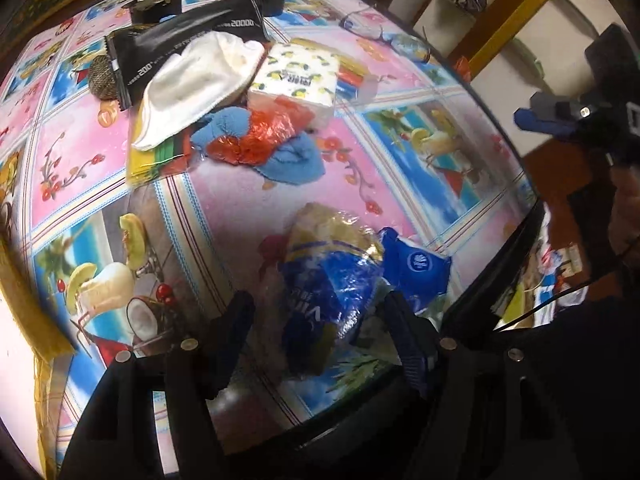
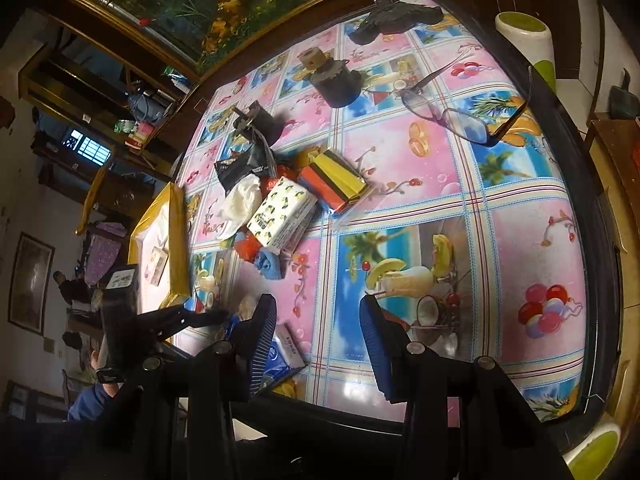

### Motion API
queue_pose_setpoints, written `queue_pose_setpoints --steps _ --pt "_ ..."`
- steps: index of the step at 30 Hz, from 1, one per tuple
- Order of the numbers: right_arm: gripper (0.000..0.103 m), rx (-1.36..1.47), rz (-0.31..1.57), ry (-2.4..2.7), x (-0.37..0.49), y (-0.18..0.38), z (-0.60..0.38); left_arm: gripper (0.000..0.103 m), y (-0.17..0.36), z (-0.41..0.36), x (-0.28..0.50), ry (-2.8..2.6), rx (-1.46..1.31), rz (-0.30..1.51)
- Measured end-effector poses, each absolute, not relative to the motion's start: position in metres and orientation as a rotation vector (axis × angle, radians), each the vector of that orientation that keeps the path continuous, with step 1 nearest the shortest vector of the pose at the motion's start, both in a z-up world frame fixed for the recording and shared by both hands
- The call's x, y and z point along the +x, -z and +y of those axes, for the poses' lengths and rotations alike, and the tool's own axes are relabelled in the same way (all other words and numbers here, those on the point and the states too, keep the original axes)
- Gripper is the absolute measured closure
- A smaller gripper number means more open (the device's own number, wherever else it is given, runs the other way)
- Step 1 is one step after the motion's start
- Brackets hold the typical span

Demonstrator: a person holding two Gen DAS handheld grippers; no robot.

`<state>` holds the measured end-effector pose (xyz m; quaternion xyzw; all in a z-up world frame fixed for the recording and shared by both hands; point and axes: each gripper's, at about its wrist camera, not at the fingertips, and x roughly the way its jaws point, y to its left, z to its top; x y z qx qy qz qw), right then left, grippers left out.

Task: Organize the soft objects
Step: 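Grasp the blue-wrapped clear bag with the left gripper, then grasp the blue Vinda tissue pack with the right gripper while the left holds the bag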

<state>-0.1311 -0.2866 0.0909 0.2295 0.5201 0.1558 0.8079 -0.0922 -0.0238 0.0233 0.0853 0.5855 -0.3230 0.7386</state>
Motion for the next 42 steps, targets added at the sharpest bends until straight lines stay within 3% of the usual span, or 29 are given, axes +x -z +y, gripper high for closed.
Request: queue_pose_setpoints --steps 3,4,5,14,21,25,31,35,42 --pt "0.056 0.471 1.13 -0.36 -0.133 -0.089 -0.278 0.04 -0.02 -0.026 -0.084 0.686 0.182 1.266" --pt "0.056 0.461 1.141 -0.375 -0.133 -0.087 -0.274 0.053 -0.02 -0.024 -0.08 0.667 0.166 1.265" --pt "0.056 0.449 1.153 -0.394 -0.134 -0.086 -0.268 0.058 -0.02 -0.02 -0.076 0.647 0.151 1.268" --pt "0.056 0.313 1.379 -0.611 -0.145 -0.049 -0.194 0.058 -0.032 0.028 -0.072 0.509 0.036 1.229" --pt "0.056 0.385 1.517 -0.597 -0.134 -0.016 -0.16 0.058 -0.051 0.048 -0.088 0.518 0.04 1.182" --pt "0.056 0.352 1.48 -0.508 -0.115 -0.022 -0.141 0.058 -0.059 0.062 -0.096 0.515 0.02 1.157" --pt "0.055 0.144 1.248 -0.384 -0.077 -0.055 -0.097 0.058 -0.064 0.08 -0.098 0.514 -0.009 1.136" --pt "0.046 0.14 1.249 -0.339 -0.082 -0.062 -0.098 0.058 -0.067 0.087 -0.099 0.513 -0.017 1.118" --pt "0.043 0.273 1.333 -0.255 -0.097 -0.048 -0.123 0.057 -0.068 0.101 -0.097 0.505 -0.037 1.107"
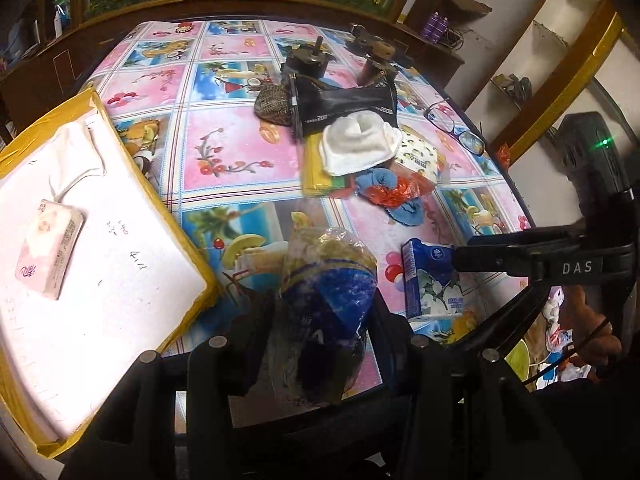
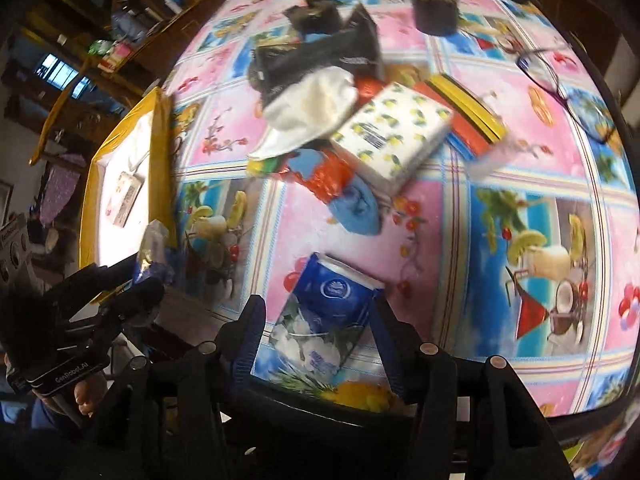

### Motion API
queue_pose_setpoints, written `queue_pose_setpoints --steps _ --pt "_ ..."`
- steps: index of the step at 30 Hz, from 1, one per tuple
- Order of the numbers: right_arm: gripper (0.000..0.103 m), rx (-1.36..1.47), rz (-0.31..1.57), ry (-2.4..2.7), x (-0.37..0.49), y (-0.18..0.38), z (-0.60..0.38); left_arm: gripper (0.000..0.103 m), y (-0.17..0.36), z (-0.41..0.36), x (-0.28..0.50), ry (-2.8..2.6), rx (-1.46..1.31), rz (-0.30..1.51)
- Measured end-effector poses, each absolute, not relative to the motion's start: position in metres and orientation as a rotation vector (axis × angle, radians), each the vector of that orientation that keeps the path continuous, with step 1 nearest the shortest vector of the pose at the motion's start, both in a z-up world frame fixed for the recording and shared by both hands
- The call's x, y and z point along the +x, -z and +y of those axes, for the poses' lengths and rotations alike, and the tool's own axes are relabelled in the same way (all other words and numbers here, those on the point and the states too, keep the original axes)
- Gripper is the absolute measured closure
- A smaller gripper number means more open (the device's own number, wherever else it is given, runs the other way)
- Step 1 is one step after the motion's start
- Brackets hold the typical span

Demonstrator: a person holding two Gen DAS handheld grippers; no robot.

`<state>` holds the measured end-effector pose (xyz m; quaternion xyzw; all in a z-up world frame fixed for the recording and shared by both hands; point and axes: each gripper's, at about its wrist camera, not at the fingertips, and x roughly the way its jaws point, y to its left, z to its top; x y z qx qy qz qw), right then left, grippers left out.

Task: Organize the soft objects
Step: 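Grasp the blue Vinda tissue pack with the right gripper while the left holds the bag, then carry bag and tissue pack into the yellow tray and open both grippers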

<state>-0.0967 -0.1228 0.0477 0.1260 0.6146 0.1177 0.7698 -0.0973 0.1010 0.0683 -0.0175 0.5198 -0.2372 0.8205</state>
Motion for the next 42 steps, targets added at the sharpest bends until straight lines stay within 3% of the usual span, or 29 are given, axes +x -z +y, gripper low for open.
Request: queue_pose_setpoints --steps 11,19,20,21,24,42 --pt "0.035 0.37 1.387 -0.185 -0.099 -0.024 -0.118 0.057 -0.074 0.111 -0.096 0.532 -0.003 1.092" --pt "0.033 0.213 1.431 -0.099 -0.093 -0.009 -0.087 0.057 -0.074 0.12 -0.098 0.545 -0.004 1.095" --pt "0.034 0.197 1.439 -0.097 -0.093 -0.008 -0.085 0.057 -0.073 0.122 -0.097 0.546 -0.006 1.095" --pt "0.042 0.175 1.442 -0.089 -0.093 -0.009 -0.084 0.057 -0.073 0.124 -0.098 0.546 -0.008 1.093" --pt "0.045 0.184 1.443 -0.094 -0.092 -0.011 -0.084 0.057 -0.074 0.13 -0.096 0.544 -0.019 1.088" --pt "0.045 0.095 1.234 -0.451 -0.039 -0.108 0.015 0.057 -0.112 0.217 -0.087 0.335 -0.132 0.986"
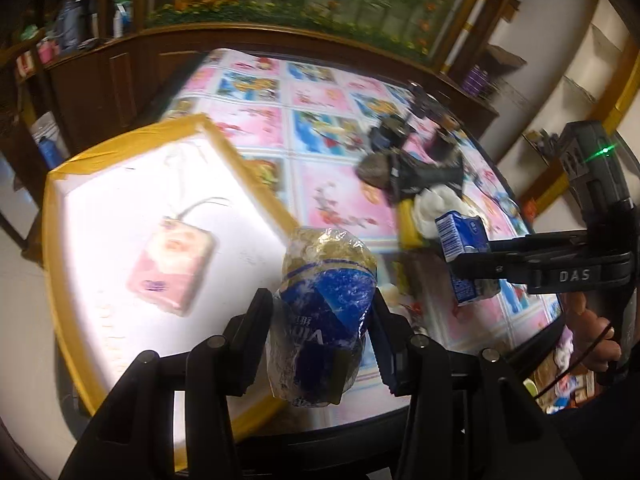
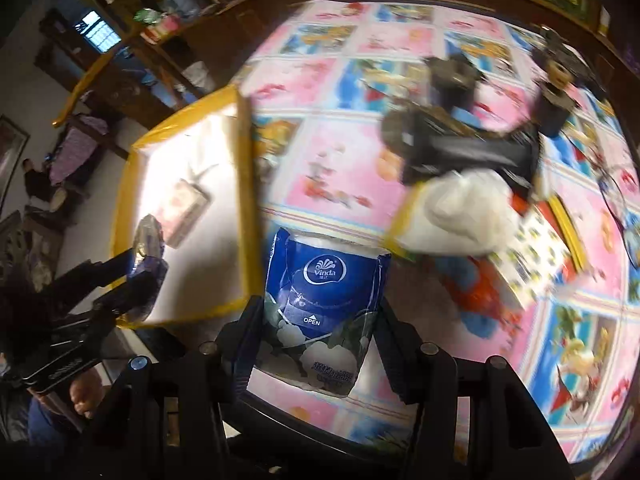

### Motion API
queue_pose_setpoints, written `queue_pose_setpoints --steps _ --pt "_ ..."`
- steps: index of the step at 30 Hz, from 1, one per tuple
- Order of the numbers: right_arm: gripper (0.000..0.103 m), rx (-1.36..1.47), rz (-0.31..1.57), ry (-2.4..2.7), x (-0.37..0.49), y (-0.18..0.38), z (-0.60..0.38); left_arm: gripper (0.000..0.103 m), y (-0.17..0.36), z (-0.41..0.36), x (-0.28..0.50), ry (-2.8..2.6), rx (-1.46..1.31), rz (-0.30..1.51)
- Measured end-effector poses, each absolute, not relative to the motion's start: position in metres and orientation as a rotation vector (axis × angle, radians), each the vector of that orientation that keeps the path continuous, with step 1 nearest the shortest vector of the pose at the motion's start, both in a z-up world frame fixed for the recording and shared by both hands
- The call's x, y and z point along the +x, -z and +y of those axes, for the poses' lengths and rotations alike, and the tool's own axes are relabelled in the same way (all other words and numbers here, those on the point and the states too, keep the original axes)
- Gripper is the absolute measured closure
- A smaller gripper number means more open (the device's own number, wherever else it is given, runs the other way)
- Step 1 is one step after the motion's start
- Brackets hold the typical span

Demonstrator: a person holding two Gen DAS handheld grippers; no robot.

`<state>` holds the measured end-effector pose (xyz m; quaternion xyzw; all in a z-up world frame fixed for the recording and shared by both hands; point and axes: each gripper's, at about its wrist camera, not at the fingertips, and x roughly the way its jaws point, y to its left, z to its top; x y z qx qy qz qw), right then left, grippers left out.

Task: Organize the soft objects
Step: 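Carry bag and tissue pack into the yellow tray and open both grippers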

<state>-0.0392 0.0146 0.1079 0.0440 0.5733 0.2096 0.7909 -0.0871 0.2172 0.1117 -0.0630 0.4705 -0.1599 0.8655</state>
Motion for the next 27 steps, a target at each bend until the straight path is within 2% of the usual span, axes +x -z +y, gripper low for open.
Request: queue_pose_setpoints --steps 8,18,27 --pt "0.045 -0.025 1.176 -0.573 -0.004 -0.124 0.101 0.057 -0.116 0.284 -0.061 0.136 -0.17 0.99" --pt "0.045 -0.086 1.195 -0.61 0.072 -0.093 0.197 0.057 -0.087 0.329 0.006 -0.027 -0.196 1.052" --pt "0.043 -0.076 1.218 -0.57 0.119 -0.056 0.23 0.057 -0.053 0.348 0.041 -0.112 -0.235 1.107"
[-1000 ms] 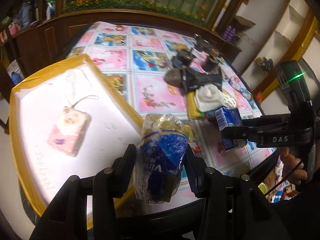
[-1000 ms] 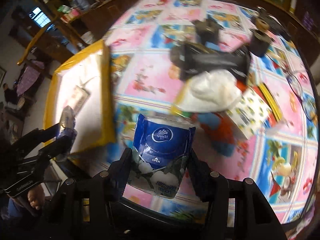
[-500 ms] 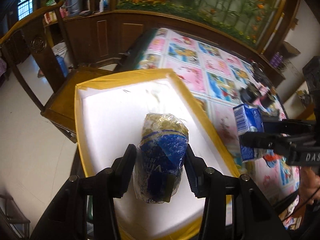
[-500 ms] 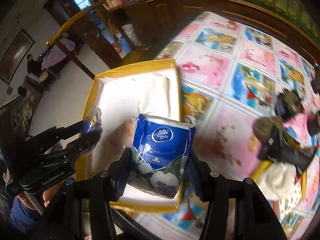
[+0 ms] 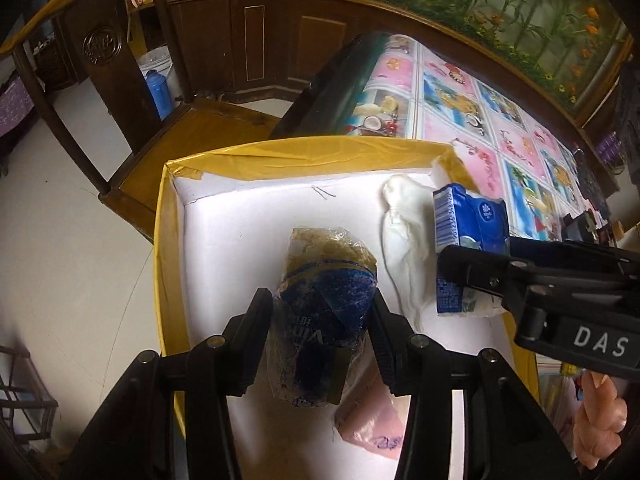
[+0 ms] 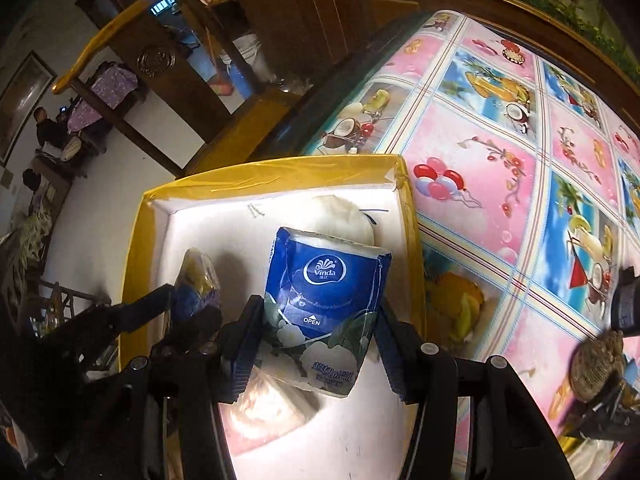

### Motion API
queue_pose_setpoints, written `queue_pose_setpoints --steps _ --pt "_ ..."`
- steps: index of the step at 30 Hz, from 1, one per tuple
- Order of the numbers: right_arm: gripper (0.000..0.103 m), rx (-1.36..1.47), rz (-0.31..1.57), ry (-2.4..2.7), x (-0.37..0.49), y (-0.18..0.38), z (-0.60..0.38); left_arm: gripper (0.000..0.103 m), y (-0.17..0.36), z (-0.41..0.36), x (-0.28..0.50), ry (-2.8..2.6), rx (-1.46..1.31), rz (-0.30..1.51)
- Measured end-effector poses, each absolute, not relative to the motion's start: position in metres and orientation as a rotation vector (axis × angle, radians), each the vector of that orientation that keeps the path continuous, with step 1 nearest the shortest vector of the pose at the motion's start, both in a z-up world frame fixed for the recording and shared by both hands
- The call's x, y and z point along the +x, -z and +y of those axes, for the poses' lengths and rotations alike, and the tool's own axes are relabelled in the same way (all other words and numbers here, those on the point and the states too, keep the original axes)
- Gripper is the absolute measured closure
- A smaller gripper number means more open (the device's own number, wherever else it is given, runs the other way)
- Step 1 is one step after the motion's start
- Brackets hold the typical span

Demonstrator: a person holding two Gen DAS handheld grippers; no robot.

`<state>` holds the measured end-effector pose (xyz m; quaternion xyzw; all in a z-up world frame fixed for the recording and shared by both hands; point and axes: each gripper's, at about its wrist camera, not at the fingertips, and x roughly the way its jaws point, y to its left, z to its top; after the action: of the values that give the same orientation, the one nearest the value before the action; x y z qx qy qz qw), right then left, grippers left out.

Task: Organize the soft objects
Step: 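Carry bag and tissue pack into the yellow tray and open both grippers, then move both grippers back toward the pile on the table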

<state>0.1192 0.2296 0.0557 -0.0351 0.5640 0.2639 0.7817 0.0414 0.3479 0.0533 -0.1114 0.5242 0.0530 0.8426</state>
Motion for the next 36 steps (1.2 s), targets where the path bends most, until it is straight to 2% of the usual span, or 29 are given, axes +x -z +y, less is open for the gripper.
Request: queue_pose_setpoints --steps 3,5,7,14,19,27,36 --pt "0.043 -0.101 1.204 -0.562 0.122 -0.053 0.234 0.054 -0.05 0.347 0.043 -0.116 -0.239 1.111" --pt "0.042 -0.125 1.203 -0.569 0.123 -0.052 0.237 0.041 -0.049 0.347 0.044 -0.125 -0.235 1.11" --pt "0.042 -0.132 1.203 -0.588 0.122 -0.053 0.238 0.033 -0.048 0.348 0.043 -0.138 -0.243 1.104" --pt "0.04 -0.122 1.173 -0.622 0.12 -0.059 0.229 0.031 -0.053 0.352 0.038 -0.138 -0.302 1.085" --pt "0.028 -0.109 1.19 -0.664 0.119 -0.06 0.221 0.029 -0.059 0.345 0.033 -0.149 -0.291 1.062" --pt "0.028 -0.128 1.132 -0.629 0.103 -0.08 0.205 0.029 -0.073 0.334 0.02 -0.164 -0.27 1.025" --pt "0.028 -0.265 0.976 -0.614 0.052 -0.119 0.186 0.028 -0.096 0.315 -0.006 -0.143 -0.26 0.978"
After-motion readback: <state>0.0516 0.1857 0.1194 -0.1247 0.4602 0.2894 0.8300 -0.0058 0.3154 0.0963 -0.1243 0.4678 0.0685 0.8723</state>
